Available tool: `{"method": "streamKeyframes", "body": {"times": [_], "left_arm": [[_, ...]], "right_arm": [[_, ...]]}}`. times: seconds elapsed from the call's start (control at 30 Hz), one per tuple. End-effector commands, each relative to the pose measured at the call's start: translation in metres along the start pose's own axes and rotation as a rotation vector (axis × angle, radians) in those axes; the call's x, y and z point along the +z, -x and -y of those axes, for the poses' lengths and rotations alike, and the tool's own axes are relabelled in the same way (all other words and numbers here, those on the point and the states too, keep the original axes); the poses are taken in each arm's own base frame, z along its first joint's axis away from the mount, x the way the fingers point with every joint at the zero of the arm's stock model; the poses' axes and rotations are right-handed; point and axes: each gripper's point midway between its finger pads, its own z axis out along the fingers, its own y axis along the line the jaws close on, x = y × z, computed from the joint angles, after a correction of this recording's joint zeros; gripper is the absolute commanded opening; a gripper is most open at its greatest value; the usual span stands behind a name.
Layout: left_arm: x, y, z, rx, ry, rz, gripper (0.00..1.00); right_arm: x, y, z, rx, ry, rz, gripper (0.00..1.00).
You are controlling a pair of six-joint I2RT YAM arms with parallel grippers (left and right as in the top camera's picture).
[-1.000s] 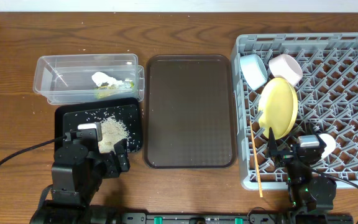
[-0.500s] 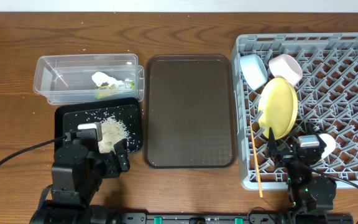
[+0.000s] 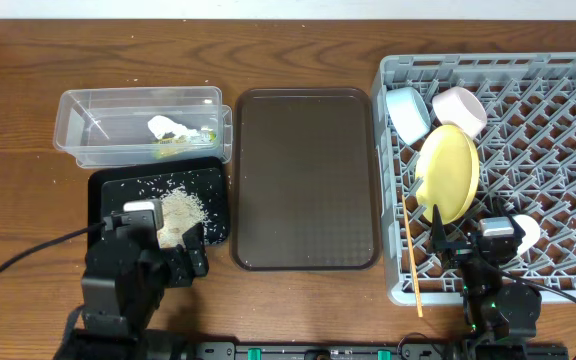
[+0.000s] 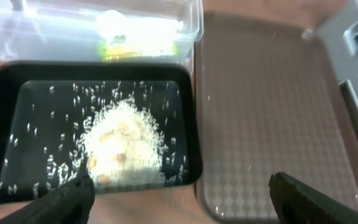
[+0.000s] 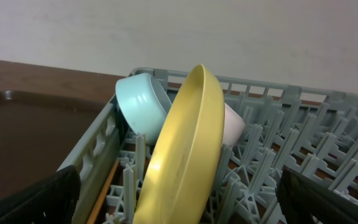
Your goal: Sort waste into correct bins and load items into the dishwasher rack
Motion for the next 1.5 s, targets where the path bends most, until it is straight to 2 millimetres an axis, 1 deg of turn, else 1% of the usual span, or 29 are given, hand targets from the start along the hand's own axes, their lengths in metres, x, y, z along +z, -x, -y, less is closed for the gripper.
{"method": "streamKeyframes", "body": {"times": [0.0, 0.13, 0.27, 0.47, 0.53, 0.6, 0.77, 0.8, 1.47], "left_arm": [[0.007, -0.006, -0.007, 0.045, 0.012, 0.065, 0.93], [0.021, -0.003, -0.013, 0.044, 0.002, 0.223, 0.92], [0.033, 0.003, -0.013, 0.062, -0.024, 0.387, 0.93], [0.041, 0.02, -0.01, 0.148, -0.047, 0.64, 0.92], [0.045, 0.019, -0.011, 0.169, -0.045, 0.671, 0.93], [0.054, 0.011, -0.013, 0.172, -0.041, 0.657, 0.93], [0.073, -0.016, -0.02, 0.168, -0.022, 0.518, 0.93], [0.075, -0.019, -0.021, 0.165, -0.021, 0.503, 0.92], [0.074, -0.019, -0.021, 0.165, -0.021, 0.504, 0.92]], "right_arm": [[0.0, 0.0, -0.003, -0.003, 0.014, 0.001, 0.99], [0.0, 0.0, -0.003, -0.003, 0.014, 0.001, 0.99], [0.0, 0.0, -0.003, -0.003, 0.014, 0.001, 0.99], [0.0, 0.0, -0.003, -0.003, 0.014, 0.001, 0.99], [0.0, 0.0, -0.003, -0.003, 0.014, 0.001, 0.99], [0.0, 0.0, -0.003, -0.003, 0.014, 0.001, 0.99], [0.0, 0.0, -0.003, -0.003, 0.014, 0.001, 0.99], [0.0, 0.0, -0.003, -0.003, 0.014, 0.001, 0.99], [0.0, 0.0, -0.003, -0.003, 0.014, 0.001, 0.99]]}}
